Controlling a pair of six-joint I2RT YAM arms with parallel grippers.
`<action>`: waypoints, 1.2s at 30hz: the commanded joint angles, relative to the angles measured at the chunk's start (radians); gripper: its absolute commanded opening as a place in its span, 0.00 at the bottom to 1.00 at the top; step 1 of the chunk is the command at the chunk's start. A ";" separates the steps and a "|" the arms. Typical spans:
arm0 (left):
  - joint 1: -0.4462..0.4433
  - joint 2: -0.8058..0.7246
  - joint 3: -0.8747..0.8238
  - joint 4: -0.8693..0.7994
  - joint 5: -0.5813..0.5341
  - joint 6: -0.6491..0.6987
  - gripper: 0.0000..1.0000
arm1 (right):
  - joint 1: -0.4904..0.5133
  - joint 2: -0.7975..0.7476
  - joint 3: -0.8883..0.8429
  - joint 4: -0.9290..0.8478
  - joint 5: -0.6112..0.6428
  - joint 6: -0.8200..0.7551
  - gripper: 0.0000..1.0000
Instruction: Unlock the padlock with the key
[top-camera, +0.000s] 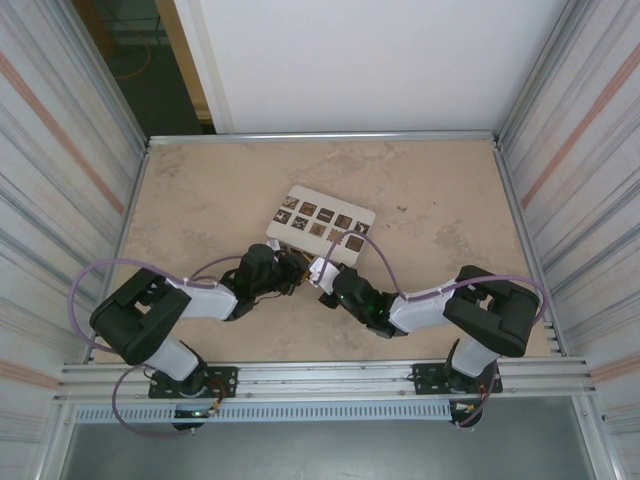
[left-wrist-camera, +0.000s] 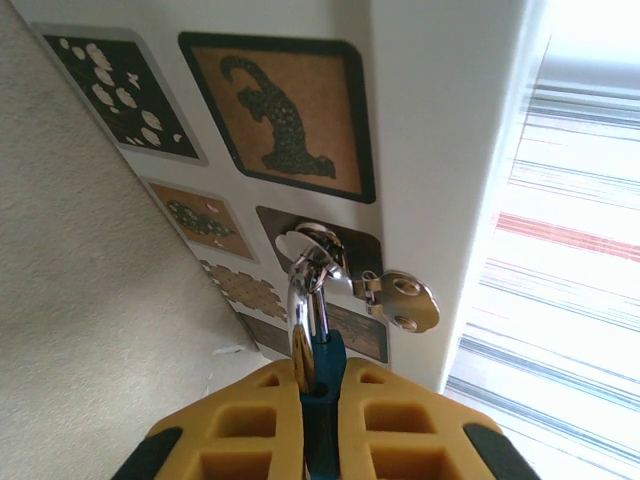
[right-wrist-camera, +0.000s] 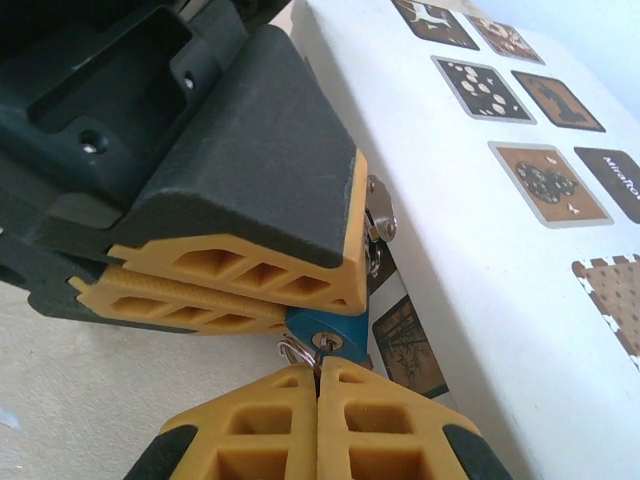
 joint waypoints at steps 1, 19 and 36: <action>-0.036 0.010 0.025 0.064 0.038 -0.003 0.00 | -0.022 -0.034 0.003 0.054 -0.025 0.117 0.00; -0.046 0.090 0.036 0.112 0.037 0.000 0.00 | -0.029 0.030 -0.017 0.047 -0.042 0.123 0.00; -0.046 0.108 0.043 0.111 0.034 0.027 0.17 | -0.038 0.080 -0.045 0.095 -0.060 0.152 0.00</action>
